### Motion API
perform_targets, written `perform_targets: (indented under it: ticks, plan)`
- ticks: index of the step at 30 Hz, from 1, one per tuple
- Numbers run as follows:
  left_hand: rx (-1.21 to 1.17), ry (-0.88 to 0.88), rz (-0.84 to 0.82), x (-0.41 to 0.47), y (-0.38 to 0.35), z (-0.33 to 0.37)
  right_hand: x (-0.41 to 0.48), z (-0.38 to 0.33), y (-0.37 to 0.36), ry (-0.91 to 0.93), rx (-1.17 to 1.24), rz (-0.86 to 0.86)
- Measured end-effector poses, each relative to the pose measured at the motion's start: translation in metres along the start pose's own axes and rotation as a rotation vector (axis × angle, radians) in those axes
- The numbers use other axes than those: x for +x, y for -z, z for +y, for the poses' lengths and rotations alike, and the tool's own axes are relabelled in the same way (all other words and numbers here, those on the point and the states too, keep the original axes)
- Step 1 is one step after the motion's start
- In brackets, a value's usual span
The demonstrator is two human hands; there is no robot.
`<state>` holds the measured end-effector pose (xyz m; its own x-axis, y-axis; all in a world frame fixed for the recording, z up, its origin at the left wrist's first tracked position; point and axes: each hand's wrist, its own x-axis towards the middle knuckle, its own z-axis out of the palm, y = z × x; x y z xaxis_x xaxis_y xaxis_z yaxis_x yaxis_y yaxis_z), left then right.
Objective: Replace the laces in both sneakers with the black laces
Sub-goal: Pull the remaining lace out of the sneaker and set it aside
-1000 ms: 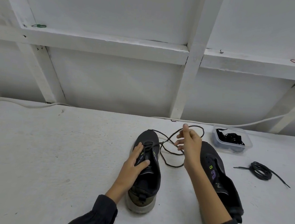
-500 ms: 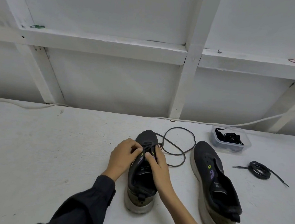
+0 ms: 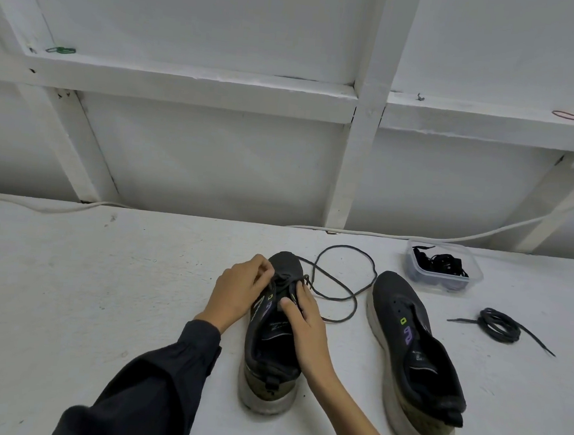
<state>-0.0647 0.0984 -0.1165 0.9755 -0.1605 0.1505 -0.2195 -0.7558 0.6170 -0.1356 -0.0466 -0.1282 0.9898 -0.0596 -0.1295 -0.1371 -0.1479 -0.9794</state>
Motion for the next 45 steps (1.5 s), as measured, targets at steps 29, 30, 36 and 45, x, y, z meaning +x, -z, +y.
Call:
perform_targets:
  ticks: [29,30,36,45]
  plan:
    - [-0.37,0.163,0.111,-0.002,0.006,-0.006,-0.003,-0.002,-0.001,-0.018,0.061,0.016]
    - [-0.419,0.205,0.158,-0.001,0.006,-0.004,-0.003,-0.002,-0.001,-0.02,0.059,0.015]
    - [-0.323,0.253,0.067,-0.007,0.005,0.001,-0.003,-0.003,-0.001,-0.019,0.055,0.021]
    - [-0.406,0.235,0.292,0.002,0.017,0.003,-0.004,-0.002,0.0,-0.032,0.048,0.017]
